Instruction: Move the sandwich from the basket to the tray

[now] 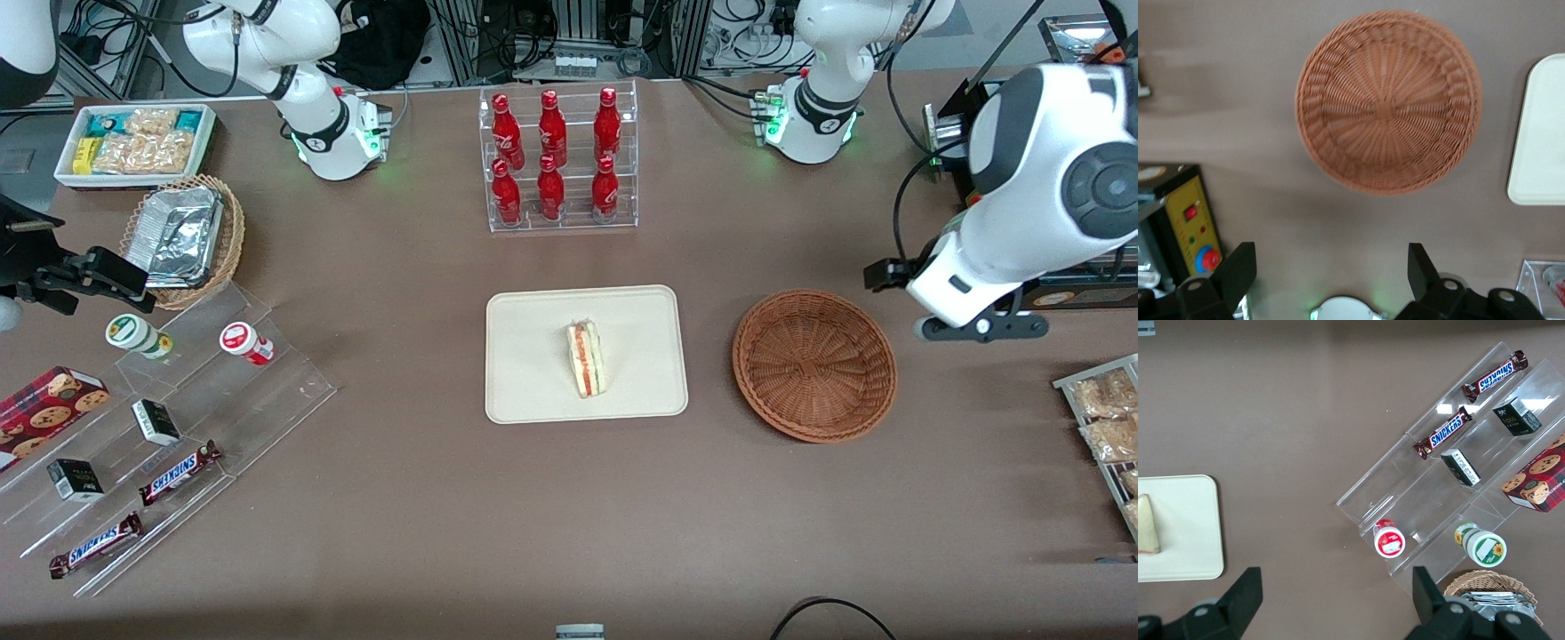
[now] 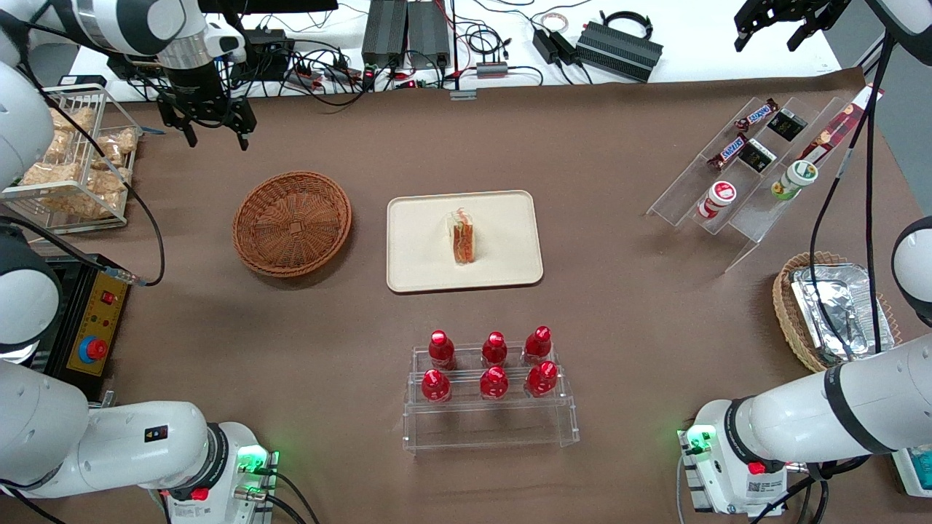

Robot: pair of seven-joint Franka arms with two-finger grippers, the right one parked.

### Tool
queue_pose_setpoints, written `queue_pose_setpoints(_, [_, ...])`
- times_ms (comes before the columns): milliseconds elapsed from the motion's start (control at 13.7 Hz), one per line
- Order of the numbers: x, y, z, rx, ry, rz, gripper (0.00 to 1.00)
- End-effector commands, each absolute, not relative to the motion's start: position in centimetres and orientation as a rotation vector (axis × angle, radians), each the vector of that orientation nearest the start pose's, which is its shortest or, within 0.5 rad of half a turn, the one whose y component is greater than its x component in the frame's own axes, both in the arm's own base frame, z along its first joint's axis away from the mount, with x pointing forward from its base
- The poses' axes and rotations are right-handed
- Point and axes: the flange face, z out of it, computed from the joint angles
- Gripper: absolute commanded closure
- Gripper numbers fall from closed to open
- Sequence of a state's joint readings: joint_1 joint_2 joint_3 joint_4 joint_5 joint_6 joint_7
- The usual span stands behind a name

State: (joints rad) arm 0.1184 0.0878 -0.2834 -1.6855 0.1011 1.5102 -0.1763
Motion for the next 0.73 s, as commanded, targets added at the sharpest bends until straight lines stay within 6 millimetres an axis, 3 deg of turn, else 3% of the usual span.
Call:
queue_pose_setpoints(0, [53.3,-5.5,55.0,-3.028,-0.028,0.359,0.00])
queue_pose_setpoints(293, [52.5,-3.1,58.3,-3.040,0.052,0.384,0.00])
queue_pose_setpoints(659, [53.0,-2.8,60.4,-3.056,0.053,0.299,0.00])
